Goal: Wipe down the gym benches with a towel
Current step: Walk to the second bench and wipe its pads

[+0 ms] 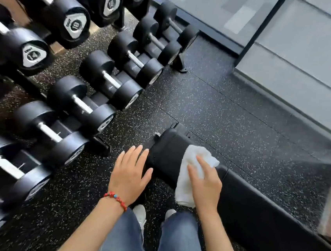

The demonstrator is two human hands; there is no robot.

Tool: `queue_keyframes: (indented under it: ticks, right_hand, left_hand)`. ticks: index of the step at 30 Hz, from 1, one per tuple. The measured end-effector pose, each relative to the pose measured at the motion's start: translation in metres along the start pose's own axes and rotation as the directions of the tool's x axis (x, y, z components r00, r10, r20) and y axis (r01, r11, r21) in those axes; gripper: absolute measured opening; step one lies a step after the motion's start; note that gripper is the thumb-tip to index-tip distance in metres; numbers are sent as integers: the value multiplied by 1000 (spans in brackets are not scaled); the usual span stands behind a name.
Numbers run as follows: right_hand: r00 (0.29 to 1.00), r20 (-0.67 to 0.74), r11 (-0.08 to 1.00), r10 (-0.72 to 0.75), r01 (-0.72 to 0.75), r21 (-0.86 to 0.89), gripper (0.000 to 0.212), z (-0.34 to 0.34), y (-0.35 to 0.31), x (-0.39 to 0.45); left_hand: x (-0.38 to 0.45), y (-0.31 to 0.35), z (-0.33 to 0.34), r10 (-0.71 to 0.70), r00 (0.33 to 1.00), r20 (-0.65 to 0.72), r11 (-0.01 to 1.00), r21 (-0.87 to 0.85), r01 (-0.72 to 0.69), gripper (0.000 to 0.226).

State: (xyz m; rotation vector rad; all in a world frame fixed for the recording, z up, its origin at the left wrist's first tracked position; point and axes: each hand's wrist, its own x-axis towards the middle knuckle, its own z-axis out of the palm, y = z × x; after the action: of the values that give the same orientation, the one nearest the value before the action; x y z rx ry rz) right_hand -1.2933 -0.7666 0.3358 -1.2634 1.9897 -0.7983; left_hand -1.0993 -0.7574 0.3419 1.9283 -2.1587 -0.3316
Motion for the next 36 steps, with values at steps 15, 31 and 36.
queue_keyframes:
  ticks: [15,31,36]
  right_hand:
    - [849,359,915,-387,400,41,33,-28,-73,43]
    - [403,761,801,-509,544,248,32,41,-120,-60]
    - [223,822,733,-524,609,303,32,66,-123,-127]
  left_hand:
    - [-23,36,-48,-393,890,-231,909,47,414,42]
    - [-185,20,-60,-837,422,-349,481,-100,871,47]
    - [-256,17,-56,-894,252,-370,329,-162,930,46]
